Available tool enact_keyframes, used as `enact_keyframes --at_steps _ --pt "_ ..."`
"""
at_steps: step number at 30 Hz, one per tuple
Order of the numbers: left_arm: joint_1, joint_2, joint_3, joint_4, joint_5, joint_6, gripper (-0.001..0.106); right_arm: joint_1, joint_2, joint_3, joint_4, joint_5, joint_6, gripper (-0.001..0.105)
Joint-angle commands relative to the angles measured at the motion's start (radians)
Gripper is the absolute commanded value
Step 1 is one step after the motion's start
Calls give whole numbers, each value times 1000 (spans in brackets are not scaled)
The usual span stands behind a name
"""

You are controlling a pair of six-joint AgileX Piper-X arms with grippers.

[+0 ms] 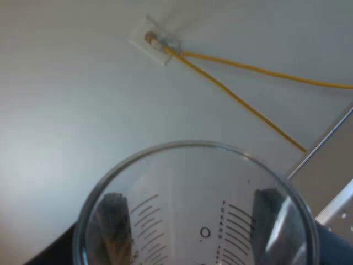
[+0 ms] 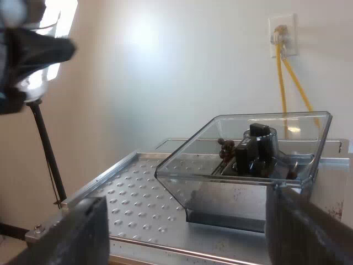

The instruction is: Pour the beans into the coffee machine

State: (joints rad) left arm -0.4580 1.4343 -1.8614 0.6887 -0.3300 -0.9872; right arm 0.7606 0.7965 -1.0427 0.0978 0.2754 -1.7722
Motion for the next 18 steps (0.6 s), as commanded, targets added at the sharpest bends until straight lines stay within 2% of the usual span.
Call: enact_keyframes --at_steps 1,2,4,5,6,9,11,12,14,18 --pt "61 -36 -4 64 82 -112 29 2 -12 -7 -5 -10 -3 62" --pt "70 -40 -4 71 91 -115 29 2 -12 -7 -4 -10 -3 62" --pt "131 -66 -4 106 163 -181 29 2 -12 -7 -4 -10 -3 62" --pt "146 -72 -4 112 177 -203 29 2 -12 -7 -4 -10 -3 62" --pt "177 -84 -4 124 225 -247 29 2 -12 -7 -3 -10 -6 62" --pt "228 -100 -4 147 300 -301 29 2 -12 -7 1 -10 -44 62" --pt "307 -121 -4 181 389 -373 28 2 -22 -7 38 -10 -66 62" --pt "312 -123 -4 182 392 -376 27 2 -26 -10 60 -10 -66 62" --pt "368 -141 13 188 419 -396 22 2 -39 -10 133 -10 -66 62" --pt "410 -173 54 198 457 -412 11 2 -69 -10 229 -10 -66 62"
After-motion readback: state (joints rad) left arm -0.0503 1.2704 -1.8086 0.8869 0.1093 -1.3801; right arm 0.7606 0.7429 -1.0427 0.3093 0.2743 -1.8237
